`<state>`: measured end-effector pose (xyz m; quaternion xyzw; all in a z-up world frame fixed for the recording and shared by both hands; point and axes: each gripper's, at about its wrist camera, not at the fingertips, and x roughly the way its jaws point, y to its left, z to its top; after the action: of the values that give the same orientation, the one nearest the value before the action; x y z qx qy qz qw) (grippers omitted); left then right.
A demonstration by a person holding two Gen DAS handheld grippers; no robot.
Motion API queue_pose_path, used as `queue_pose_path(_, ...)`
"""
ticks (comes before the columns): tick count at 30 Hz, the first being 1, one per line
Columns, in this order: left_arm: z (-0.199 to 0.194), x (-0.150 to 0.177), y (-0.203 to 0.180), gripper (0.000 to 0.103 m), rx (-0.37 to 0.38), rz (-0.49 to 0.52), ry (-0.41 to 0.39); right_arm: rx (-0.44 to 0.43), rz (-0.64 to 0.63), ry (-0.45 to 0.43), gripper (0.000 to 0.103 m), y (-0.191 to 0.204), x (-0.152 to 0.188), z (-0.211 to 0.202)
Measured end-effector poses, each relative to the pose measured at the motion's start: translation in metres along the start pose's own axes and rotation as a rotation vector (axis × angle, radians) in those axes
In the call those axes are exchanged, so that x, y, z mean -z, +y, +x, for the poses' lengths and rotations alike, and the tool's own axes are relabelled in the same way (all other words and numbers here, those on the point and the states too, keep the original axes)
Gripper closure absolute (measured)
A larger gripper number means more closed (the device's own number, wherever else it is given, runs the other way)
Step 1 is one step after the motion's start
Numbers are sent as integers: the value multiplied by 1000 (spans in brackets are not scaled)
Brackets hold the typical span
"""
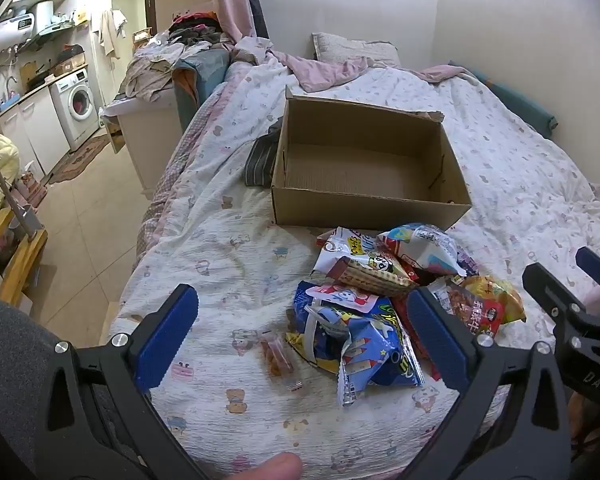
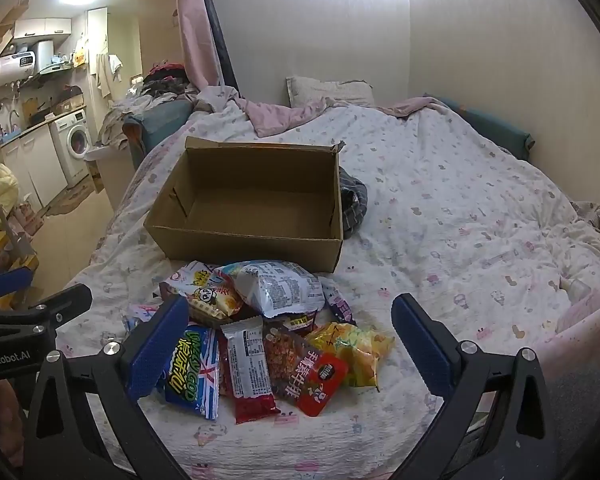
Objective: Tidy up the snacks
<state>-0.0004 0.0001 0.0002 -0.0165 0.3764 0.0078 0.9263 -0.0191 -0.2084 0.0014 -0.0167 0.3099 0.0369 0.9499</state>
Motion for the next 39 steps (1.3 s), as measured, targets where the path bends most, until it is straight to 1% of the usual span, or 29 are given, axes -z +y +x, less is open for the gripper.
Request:
queue_pose_path(32,-4,3,-3,0,3,-3,2,-2,-12,-5,0,-1,-4,-2)
queue_pose_path(39,-5,0,3,0,2,-2,3,-2,-13,-5,0,0,-4,-2)
